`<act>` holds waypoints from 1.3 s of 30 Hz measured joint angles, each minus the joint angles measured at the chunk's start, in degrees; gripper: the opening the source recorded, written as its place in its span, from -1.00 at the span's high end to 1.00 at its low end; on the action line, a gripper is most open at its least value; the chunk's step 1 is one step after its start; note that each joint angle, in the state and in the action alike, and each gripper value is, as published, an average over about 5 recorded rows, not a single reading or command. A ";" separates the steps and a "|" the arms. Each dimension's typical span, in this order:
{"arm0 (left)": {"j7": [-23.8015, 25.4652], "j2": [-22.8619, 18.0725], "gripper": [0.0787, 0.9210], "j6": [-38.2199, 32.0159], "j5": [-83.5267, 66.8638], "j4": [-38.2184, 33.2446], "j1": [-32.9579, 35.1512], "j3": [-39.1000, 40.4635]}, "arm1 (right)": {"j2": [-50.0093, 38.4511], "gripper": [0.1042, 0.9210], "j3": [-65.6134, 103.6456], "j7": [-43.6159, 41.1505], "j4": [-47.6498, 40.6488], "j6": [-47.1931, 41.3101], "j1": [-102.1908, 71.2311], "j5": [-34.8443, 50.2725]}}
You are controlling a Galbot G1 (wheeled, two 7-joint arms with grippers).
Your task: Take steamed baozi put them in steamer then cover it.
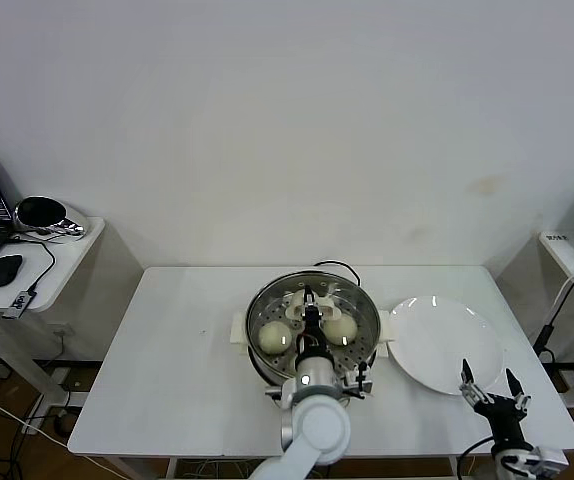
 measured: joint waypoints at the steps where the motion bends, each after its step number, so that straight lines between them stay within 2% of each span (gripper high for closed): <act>1: -0.05 0.00 0.86 0.00 -0.09 -0.10 0.05 0.04 | 0.06 -0.76 0.00 0.00 0.04 0.02 -0.08 -0.04; 6: -0.49 0.04 0.76 0.03 -0.59 -0.82 0.38 0.55 | 0.36 -0.76 -0.03 0.00 0.23 0.16 -0.38 -0.17; 27: 2.01 2.82 -0.65 0.00 -0.48 -9.45 4.63 3.22 | 0.27 -0.76 0.14 0.02 0.43 0.20 -0.52 -0.20; 30: 2.21 3.40 -0.75 0.01 -0.35 -11.05 5.51 3.42 | 0.19 -0.76 0.10 0.06 0.60 0.12 -0.75 -0.11; 39: 1.00 5.72 -0.77 0.01 -2.72 -18.94 8.65 2.28 | -0.12 -0.76 -0.42 0.08 1.76 -0.52 -1.43 0.05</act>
